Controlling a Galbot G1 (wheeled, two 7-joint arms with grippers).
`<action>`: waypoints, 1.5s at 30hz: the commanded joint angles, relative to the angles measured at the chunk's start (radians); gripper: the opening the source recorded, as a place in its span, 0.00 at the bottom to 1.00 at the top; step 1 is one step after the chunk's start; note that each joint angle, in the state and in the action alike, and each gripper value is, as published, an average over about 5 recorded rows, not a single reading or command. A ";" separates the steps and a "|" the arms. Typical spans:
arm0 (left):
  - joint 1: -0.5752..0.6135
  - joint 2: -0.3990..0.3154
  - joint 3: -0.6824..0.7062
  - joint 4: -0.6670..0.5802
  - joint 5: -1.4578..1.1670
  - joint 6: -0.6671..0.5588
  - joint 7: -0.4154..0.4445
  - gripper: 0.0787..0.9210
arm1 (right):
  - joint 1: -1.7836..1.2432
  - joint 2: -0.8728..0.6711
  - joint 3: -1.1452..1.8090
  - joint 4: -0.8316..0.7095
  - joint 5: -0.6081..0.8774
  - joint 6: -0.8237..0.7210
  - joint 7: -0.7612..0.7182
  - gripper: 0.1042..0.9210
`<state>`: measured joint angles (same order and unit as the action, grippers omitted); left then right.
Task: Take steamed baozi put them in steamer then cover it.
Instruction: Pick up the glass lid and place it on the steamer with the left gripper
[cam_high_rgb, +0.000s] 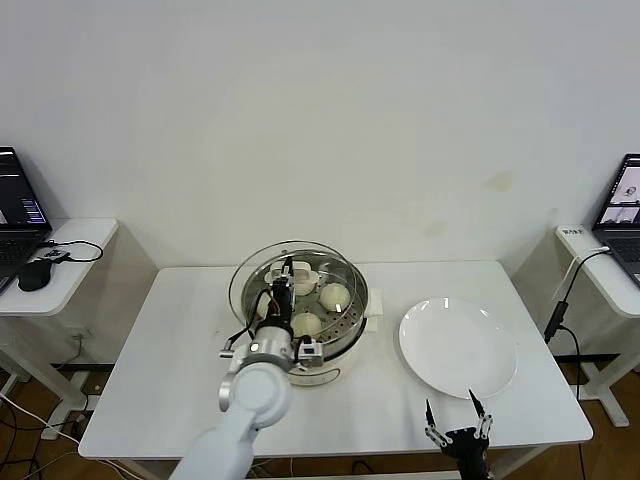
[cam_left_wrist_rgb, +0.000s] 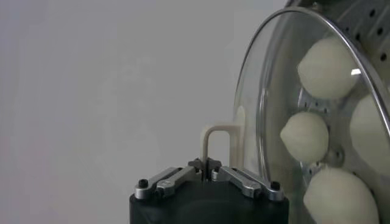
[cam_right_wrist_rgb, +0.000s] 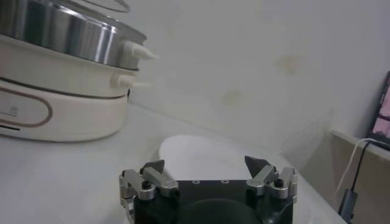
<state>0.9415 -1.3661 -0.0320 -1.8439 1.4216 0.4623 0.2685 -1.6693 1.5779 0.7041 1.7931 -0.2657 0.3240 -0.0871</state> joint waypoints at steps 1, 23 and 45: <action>-0.018 -0.098 0.021 0.081 0.064 0.005 0.012 0.05 | 0.000 0.001 0.000 -0.011 -0.009 0.005 0.002 0.88; -0.006 -0.107 0.012 0.111 0.076 -0.004 -0.002 0.05 | 0.003 0.000 -0.003 -0.026 -0.007 0.011 -0.003 0.88; 0.053 -0.095 -0.004 0.019 0.035 -0.016 -0.023 0.24 | 0.002 0.000 -0.008 -0.039 -0.012 0.015 -0.009 0.88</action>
<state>0.9613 -1.4684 -0.0358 -1.7598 1.4762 0.4488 0.2525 -1.6656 1.5775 0.6949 1.7566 -0.2762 0.3369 -0.0960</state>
